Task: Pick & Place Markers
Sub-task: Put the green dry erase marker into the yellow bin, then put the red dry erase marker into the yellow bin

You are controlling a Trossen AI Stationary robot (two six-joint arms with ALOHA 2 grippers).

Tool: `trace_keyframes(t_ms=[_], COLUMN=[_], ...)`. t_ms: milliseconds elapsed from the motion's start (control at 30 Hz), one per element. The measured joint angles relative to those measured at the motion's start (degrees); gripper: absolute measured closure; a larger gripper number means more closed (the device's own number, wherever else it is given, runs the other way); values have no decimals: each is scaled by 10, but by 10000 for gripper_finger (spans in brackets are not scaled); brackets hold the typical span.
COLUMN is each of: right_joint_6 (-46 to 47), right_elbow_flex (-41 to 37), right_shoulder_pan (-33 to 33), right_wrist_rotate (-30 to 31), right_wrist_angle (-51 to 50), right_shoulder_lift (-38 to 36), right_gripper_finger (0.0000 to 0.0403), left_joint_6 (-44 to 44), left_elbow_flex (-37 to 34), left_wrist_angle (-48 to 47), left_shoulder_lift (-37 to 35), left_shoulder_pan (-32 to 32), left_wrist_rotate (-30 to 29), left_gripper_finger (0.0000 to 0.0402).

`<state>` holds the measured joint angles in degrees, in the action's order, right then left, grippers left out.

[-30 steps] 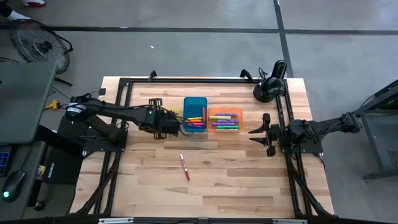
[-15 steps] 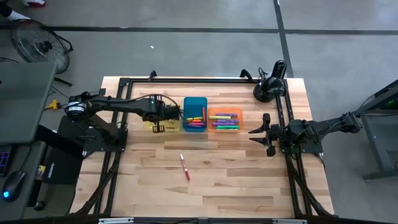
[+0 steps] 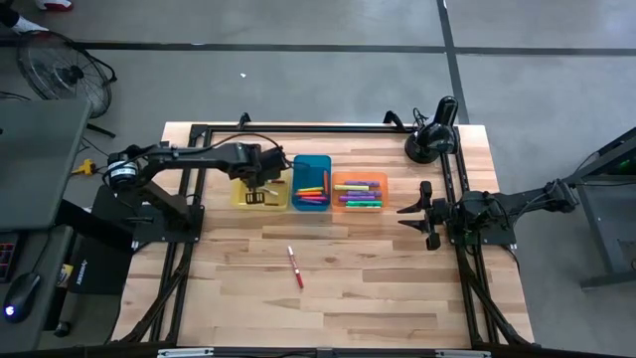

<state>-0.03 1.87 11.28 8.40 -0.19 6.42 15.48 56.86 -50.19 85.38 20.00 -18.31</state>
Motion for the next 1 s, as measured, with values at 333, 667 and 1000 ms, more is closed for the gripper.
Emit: trace_keyframes(t_ms=[333, 667, 1000], right_joint_6=[0, 0, 0], right_elbow_flex=[0, 0, 0], right_shoulder_pan=[0, 0, 0], right_wrist_rotate=[0, 0, 0], right_wrist_angle=[0, 0, 0], right_shoulder_lift=[0, 0, 0], right_gripper_finger=[290, 290, 290], left_joint_6=[58, 52, 50], left_elbow_flex=[0, 0, 0], left_wrist_angle=[1, -5, -5], left_shoulder_lift=[0, 0, 0], left_shoulder_pan=[17, 17, 17], left_wrist_rotate=[75, 133, 148], left_gripper_finger=[384, 340, 328])
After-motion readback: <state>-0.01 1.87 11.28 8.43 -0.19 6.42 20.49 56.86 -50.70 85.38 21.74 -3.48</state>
